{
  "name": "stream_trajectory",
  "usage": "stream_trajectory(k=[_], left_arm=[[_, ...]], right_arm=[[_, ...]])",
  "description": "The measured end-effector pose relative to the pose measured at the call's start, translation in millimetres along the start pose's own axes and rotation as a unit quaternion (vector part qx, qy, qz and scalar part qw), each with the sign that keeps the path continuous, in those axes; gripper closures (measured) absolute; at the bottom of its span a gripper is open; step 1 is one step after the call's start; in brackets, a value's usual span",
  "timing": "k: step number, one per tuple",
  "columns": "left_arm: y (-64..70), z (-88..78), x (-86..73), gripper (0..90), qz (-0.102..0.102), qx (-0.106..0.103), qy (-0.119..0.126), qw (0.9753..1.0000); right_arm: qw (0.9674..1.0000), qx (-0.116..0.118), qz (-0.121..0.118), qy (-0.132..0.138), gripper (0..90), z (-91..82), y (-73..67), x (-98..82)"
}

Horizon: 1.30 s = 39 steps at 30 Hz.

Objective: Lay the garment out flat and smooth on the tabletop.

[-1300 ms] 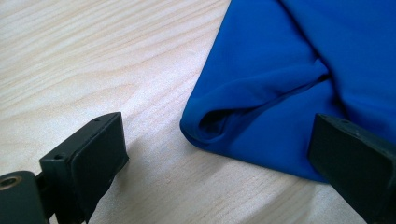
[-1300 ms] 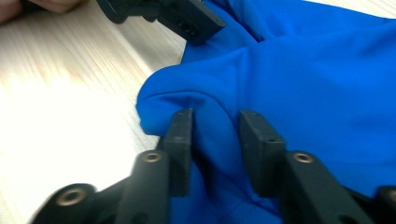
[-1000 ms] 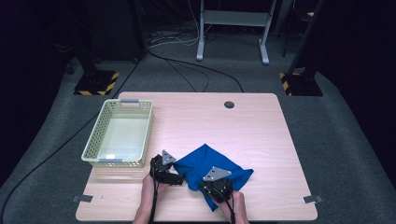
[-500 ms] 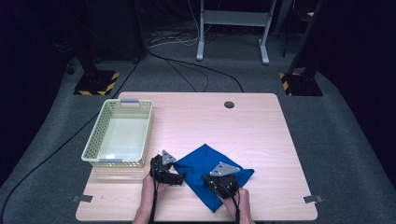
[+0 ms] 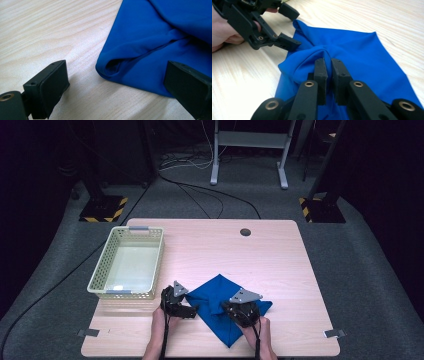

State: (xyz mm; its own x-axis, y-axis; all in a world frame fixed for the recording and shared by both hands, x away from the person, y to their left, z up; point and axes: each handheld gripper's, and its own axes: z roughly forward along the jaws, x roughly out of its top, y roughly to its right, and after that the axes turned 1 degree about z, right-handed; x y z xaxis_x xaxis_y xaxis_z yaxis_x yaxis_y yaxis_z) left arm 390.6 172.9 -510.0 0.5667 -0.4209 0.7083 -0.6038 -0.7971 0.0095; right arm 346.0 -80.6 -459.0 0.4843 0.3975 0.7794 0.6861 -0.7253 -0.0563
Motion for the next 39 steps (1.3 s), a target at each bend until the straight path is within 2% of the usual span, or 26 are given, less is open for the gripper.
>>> stream_trajectory(k=[8, 39], left_arm=[[-0.1, -0.2, 0.0, 6.0, 0.001, -0.001, 0.0, 1.0], [-0.1, -0.4, -0.2, 7.4, -0.001, 0.0, 0.003, 1.0]], right_arm=[[0.9998, -0.003, 0.014, 0.012, 83.6, -3.9, 9.9, 3.3], [0.9984, -0.029, 0.032, 0.037, 83.8, -20.6, 46.4, 19.4]])
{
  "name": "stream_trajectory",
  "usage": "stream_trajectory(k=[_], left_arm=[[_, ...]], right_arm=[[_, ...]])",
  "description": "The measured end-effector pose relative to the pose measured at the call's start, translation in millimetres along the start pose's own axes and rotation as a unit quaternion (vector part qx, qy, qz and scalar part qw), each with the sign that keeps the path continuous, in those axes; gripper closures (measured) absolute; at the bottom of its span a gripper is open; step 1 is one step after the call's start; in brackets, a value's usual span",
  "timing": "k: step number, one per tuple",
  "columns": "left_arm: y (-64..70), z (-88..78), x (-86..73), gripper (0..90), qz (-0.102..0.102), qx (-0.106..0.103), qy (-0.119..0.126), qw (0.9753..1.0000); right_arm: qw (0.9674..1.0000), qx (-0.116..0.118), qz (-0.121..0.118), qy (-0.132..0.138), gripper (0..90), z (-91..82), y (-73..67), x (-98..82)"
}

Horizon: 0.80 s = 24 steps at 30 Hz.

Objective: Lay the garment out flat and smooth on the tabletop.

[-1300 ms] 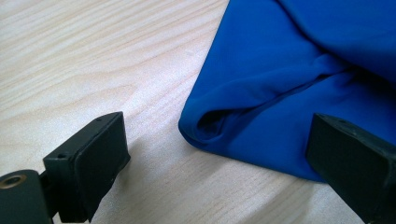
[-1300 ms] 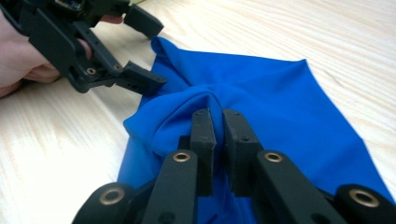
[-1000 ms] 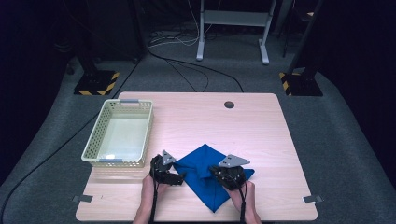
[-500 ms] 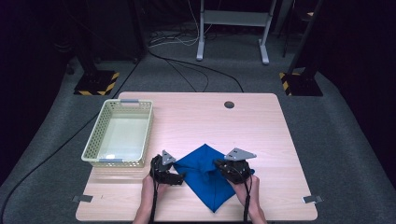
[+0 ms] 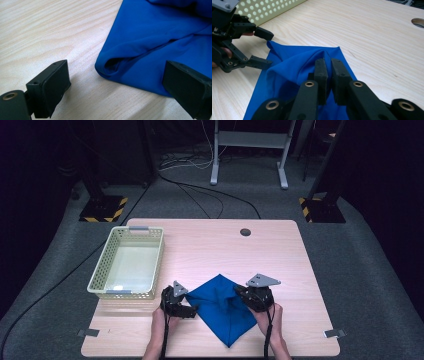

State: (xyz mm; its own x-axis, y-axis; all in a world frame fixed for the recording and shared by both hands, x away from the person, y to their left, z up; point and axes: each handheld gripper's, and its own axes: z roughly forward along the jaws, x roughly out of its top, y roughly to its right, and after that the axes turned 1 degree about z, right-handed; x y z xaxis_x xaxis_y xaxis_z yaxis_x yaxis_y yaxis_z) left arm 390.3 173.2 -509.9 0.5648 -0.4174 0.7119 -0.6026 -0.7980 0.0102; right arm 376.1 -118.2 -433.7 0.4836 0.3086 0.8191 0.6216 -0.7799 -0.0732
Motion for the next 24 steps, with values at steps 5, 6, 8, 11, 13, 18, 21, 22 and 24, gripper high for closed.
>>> stream_trajectory(k=[5, 6, 8, 11, 13, 18, 21, 22, 24], left_arm=[[0.0, 0.0, 0.0, 7.5, 0.0, 0.0, 0.0, 1.0], [0.0, 0.0, 0.0, 7.5, 0.0, 0.0, 0.0, 1.0], [0.0, 0.0, 0.0, 7.5, 0.0, 0.0, 0.001, 1.0], [0.1, 0.0, 0.0, 7.6, 0.0, -0.001, 0.001, 1.0], [0.1, 0.1, -0.1, 7.6, 0.0, -0.001, 0.001, 1.0], [0.1, -0.1, -0.1, 8.0, 0.001, -0.001, 0.001, 1.0], [0.0, -0.1, -0.1, 8.1, 0.001, -0.002, 0.002, 1.0], [0.0, -0.1, -0.1, 8.1, 0.001, -0.002, 0.002, 1.0], [0.1, -0.1, -0.1, 8.1, 0.0, -0.002, 0.002, 1.0]], right_arm=[[1.0, -0.009, -0.001, 0.002, 83.8, -3.9, 5.6, 4.3], [0.9999, -0.011, -0.001, 0.002, 83.8, -4.7, 6.7, 5.1], [0.9999, -0.013, -0.001, 0.002, 83.8, -6.0, 8.9, 6.5], [0.9999, -0.016, 0.001, 0.003, 83.8, -6.6, 12.3, 7.7], [0.9999, -0.017, 0.002, 0.002, 83.8, -6.5, 14.1, 8.2], [0.9998, -0.022, 0.003, 0.002, 83.8, -7.2, 18.8, 9.6], [0.9997, -0.024, 0.007, 0.002, 83.8, -8.8, 22.6, 10.9], [0.9996, -0.026, 0.007, 0.003, 83.8, -9.4, 23.7, 11.3], [0.9996, -0.027, 0.008, 0.003, 83.7, -10.5, 26.2, 12.4]])
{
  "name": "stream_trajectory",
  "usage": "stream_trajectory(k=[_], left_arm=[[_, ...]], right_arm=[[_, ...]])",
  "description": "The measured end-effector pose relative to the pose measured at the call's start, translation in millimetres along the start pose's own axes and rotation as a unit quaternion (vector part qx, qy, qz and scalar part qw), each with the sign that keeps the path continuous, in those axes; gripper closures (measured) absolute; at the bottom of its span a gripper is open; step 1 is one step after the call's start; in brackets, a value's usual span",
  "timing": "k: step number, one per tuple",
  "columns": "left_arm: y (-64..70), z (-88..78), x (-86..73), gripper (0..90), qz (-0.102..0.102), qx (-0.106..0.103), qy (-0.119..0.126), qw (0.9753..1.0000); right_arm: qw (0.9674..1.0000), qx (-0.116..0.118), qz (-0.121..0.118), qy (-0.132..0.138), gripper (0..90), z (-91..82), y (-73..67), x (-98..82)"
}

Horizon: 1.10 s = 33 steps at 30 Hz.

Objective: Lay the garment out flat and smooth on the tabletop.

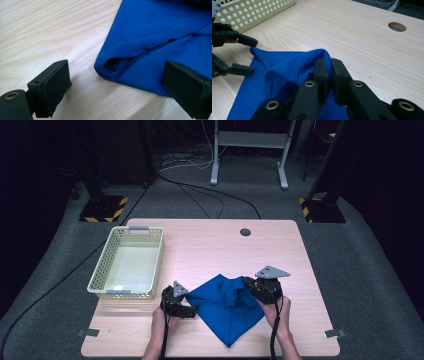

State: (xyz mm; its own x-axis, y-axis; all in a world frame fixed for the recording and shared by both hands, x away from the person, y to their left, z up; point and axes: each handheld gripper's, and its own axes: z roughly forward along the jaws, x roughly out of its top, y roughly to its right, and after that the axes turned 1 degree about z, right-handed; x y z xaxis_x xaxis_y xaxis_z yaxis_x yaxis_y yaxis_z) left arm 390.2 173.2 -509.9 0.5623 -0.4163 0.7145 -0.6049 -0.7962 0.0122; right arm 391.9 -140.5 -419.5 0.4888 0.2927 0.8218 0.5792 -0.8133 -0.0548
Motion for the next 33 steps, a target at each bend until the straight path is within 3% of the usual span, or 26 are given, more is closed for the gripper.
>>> stream_trajectory(k=[15, 33], left_arm=[[0.1, -0.2, -0.1, 8.4, 0.001, 0.0, 0.001, 1.0], [0.1, -0.4, -0.1, 9.0, 0.002, -0.001, 0.001, 1.0]], right_arm=[[0.9997, -0.018, 0.016, 0.007, 83.8, -5.6, 19.7, 4.6], [0.9985, -0.048, 0.029, -0.003, 83.8, -1.9, 45.6, 10.4]])
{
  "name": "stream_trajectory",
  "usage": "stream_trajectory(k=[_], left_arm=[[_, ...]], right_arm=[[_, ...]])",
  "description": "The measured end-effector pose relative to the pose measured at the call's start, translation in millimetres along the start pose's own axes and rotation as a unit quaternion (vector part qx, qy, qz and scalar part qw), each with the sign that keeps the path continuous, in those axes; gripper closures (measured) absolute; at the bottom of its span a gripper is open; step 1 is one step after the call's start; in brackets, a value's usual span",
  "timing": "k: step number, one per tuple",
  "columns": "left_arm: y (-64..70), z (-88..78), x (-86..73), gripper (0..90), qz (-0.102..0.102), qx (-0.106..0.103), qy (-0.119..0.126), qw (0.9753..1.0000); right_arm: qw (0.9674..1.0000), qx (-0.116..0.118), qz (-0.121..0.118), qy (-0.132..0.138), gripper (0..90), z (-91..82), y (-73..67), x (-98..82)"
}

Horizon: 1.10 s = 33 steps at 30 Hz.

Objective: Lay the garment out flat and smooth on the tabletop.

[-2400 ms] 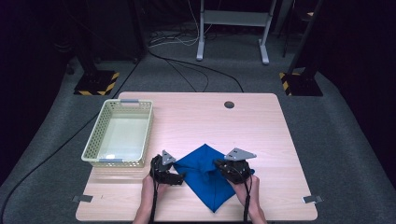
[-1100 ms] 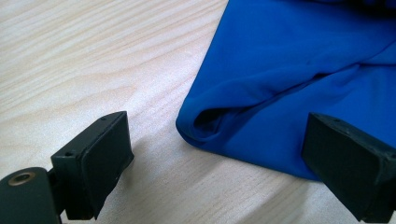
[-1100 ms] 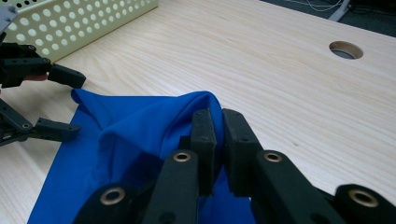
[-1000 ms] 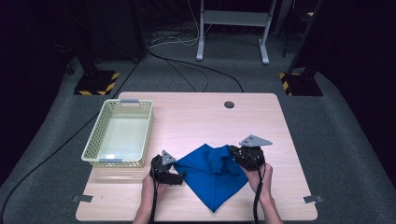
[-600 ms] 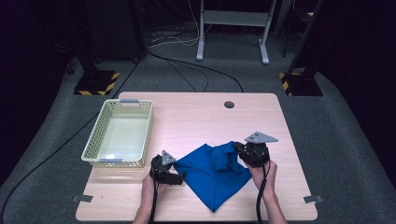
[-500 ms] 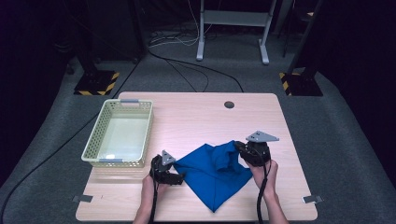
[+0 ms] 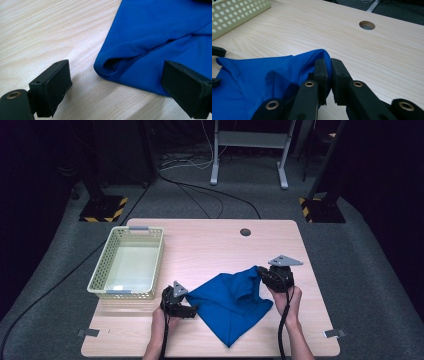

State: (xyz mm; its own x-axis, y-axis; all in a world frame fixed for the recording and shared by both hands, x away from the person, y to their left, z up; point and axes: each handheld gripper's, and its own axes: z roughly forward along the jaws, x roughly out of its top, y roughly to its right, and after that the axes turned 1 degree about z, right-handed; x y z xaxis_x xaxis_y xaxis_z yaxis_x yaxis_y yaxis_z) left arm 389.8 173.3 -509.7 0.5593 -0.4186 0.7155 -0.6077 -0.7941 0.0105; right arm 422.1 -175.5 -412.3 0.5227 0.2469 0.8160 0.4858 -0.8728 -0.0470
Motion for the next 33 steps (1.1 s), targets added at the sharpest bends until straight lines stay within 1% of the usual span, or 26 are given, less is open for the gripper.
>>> stream_trajectory(k=[5, 14, 17, 21, 23, 28, 33], left_arm=[[0.0, 0.0, 0.0, 9.1, 0.0, 0.0, 0.0, 1.0], [0.0, 0.0, 0.0, 9.1, 0.0, 0.0, 0.0, 1.0], [-0.1, 0.0, 0.0, 9.2, 0.0, 0.0, 0.0, 1.0], [0.0, 0.0, 0.0, 9.2, 0.0, 0.0, 0.0, 1.0], [0.0, 0.0, 0.0, 9.2, 0.0, 0.0, 0.0, 1.0], [0.0, -0.1, 0.0, 9.4, 0.0, -0.001, 0.0, 1.0], [0.1, -0.1, -0.1, 9.8, 0.0, -0.001, 0.001, 1.0]], right_arm=[[0.9999, -0.011, 0.004, -0.008, 83.8, 6.4, 10.3, 2.7], [0.9994, -0.03, 0.004, -0.016, 83.8, 13.4, 21.3, 8.7], [0.9991, -0.037, 0.007, -0.02, 83.7, 16.8, 26.7, 9.3], [0.9988, -0.041, 0.015, -0.022, 83.6, 20.7, 34.0, 10.5], [0.9987, -0.043, 0.015, -0.025, 83.6, 23.3, 37.4, 10.9], [0.9981, -0.048, 0.026, -0.03, 83.2, 29.0, 45.7, 10.8], [0.9975, -0.058, 0.024, -0.035, 83.1, 36.0, 51.5, 12.5]])
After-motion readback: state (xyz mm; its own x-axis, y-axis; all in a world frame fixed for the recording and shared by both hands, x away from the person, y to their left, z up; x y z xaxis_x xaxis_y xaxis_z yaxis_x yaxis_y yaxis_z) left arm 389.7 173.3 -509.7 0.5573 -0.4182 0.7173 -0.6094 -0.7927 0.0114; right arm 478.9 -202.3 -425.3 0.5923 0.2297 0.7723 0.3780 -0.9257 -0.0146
